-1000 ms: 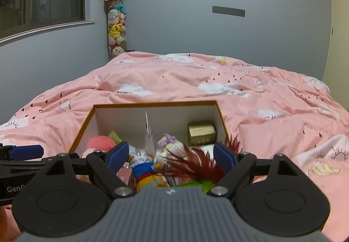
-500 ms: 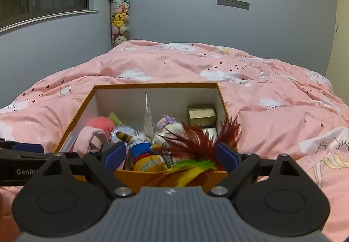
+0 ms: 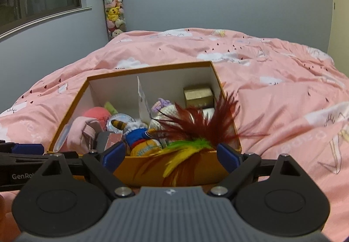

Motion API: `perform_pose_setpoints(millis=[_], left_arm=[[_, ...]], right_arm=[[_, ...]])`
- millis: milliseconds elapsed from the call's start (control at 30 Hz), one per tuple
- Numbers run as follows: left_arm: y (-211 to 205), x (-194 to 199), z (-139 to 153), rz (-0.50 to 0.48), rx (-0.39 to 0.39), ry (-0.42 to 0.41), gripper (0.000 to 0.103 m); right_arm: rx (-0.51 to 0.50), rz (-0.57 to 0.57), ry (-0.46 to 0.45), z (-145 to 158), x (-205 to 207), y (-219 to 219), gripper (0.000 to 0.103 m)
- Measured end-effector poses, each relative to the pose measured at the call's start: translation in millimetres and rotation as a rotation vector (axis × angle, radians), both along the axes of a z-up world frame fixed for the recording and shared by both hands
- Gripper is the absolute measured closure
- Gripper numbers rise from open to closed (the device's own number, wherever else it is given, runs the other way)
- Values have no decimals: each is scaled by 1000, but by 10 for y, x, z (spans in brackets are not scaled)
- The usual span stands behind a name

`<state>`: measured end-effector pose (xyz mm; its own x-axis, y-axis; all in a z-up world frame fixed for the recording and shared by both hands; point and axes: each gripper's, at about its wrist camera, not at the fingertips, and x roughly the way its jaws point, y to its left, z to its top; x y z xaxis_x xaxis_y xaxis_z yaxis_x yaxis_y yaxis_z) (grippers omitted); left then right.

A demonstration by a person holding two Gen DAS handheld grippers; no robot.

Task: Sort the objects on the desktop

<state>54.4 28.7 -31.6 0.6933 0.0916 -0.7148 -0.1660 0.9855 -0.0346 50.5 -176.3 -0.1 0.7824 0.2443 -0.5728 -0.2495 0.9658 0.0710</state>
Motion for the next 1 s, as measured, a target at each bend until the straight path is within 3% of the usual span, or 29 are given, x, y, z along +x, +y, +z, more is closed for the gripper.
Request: perform_pose_setpoints(millis=[300, 667, 1000], left_arm=[[-36, 45, -110, -1, 13, 39, 21], [-56, 33, -134, 5, 22, 51, 21], [-67, 28, -151, 8, 37, 61, 21]], right_arm=[[31, -30, 61, -154, 102, -67, 11], [-49, -19, -10, -154, -46, 74, 9], [-49, -31, -3, -164, -76, 74, 8]])
